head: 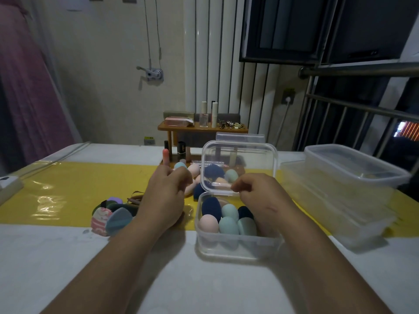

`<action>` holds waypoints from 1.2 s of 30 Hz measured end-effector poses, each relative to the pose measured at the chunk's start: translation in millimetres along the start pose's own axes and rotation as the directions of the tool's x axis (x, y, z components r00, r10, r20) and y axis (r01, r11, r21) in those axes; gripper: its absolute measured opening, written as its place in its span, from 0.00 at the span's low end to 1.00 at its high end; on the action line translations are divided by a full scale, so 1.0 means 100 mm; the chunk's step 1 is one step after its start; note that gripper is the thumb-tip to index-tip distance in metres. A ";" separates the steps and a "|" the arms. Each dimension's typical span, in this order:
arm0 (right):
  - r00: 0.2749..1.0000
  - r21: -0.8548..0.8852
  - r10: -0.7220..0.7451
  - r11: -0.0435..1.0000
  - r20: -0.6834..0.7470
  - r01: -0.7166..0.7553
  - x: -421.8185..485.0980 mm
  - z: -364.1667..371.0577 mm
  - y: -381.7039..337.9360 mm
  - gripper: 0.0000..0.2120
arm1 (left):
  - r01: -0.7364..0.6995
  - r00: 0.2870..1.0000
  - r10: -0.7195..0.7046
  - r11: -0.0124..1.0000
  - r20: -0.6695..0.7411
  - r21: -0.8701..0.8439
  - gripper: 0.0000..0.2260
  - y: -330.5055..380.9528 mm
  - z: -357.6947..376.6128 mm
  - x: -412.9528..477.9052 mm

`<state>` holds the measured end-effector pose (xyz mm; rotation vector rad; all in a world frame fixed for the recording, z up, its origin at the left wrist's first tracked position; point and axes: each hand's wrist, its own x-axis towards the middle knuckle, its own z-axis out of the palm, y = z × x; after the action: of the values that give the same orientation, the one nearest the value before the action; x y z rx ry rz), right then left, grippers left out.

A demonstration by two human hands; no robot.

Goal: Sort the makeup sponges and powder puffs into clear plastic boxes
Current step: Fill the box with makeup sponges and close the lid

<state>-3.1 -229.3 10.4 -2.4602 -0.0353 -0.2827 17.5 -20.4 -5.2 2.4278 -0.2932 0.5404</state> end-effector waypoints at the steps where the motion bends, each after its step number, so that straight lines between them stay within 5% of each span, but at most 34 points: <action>1: 1.000 -0.004 -0.008 1.000 -0.002 0.008 0.00 0.01 0.00 0.14 | -0.030 0.999 0.031 0.994 0.008 -0.105 0.13 0.03 0.01 -0.01; 6: 0.996 0.000 -0.080 0.997 -0.038 0.080 -0.01 0.04 0.00 0.08 | -0.106 0.985 0.136 0.962 0.105 -0.252 0.16 0.08 0.02 -0.08; 12: 0.978 0.258 -0.187 0.944 -0.095 0.206 -0.02 0.06 -0.03 0.06 | -0.139 0.973 0.177 0.961 0.145 -0.239 0.13 0.14 0.06 -0.13; 19: 0.984 0.265 -0.174 0.948 -0.035 0.177 -0.01 0.07 -0.06 0.16 | -0.109 0.977 0.159 0.943 0.139 -0.316 0.10 0.17 0.08 -0.14; 24: 0.989 0.292 -0.113 0.946 -0.100 0.138 -0.04 -0.03 -0.07 0.17 | -0.019 0.983 0.062 0.970 0.175 -0.241 0.07 0.11 0.15 -0.08; 29: 0.998 0.221 -0.058 0.973 -0.032 0.063 -0.09 -0.23 -0.07 0.05 | 0.149 0.950 -0.076 0.962 0.302 -0.227 0.12 0.06 0.15 -0.08; 36: 1.000 0.136 0.005 0.991 0.002 -0.005 -0.11 -0.34 -0.07 0.03 | 0.154 0.970 -0.118 0.975 0.213 -0.163 0.13 0.04 0.16 -0.06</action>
<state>-21.2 -244.5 38.6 -2.3250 -0.0475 -0.2668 15.9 -33.1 -17.0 2.3090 -0.2450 0.1969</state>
